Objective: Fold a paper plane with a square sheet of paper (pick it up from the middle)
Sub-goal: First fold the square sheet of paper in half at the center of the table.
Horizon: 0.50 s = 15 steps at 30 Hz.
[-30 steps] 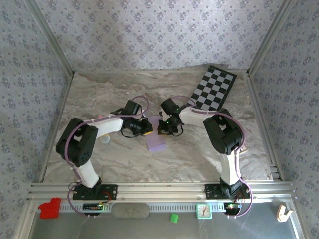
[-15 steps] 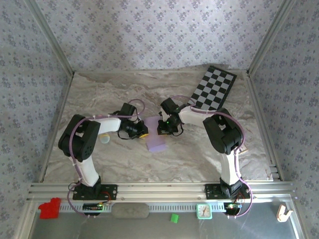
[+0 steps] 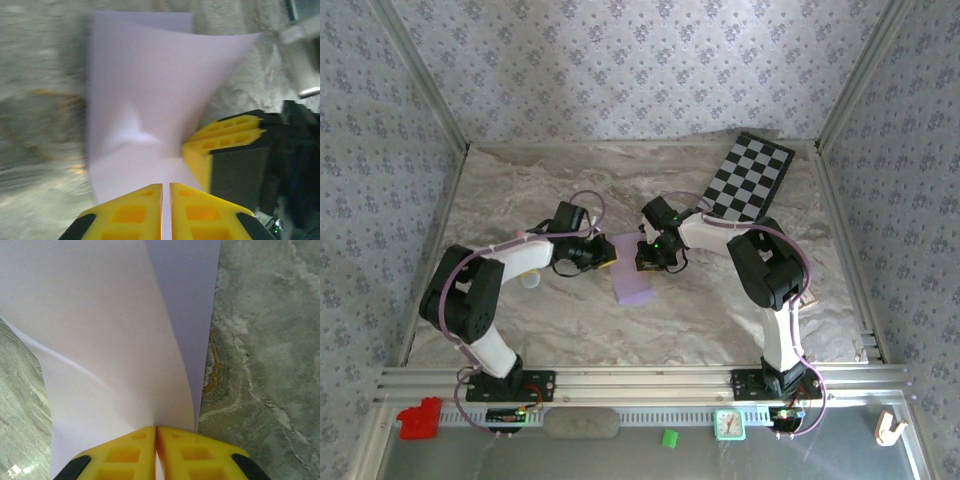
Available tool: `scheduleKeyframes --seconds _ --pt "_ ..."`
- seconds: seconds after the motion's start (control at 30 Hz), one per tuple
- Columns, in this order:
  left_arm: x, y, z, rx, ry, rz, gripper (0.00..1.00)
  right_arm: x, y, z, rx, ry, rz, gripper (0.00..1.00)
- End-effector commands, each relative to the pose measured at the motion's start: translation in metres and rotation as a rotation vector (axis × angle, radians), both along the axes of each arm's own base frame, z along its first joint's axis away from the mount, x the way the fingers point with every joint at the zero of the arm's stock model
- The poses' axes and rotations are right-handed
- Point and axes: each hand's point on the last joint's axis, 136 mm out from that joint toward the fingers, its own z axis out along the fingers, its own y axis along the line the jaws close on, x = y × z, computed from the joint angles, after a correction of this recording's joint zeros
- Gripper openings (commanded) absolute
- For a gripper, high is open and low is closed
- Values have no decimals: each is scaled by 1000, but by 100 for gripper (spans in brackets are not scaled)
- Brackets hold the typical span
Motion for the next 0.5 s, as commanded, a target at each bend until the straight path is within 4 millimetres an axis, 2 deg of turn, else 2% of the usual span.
scheduleKeyframes --seconds 0.0,0.2,0.47 --pt "13 -18 -1 -17 -5 -18 13 -47 -72 -78 -358 167 2 13" --pt "20 -17 -24 29 26 -20 13 -49 -75 -79 -363 169 4 13" --pt "32 20 -59 131 67 28 12 -49 -80 -80 -378 167 9 13"
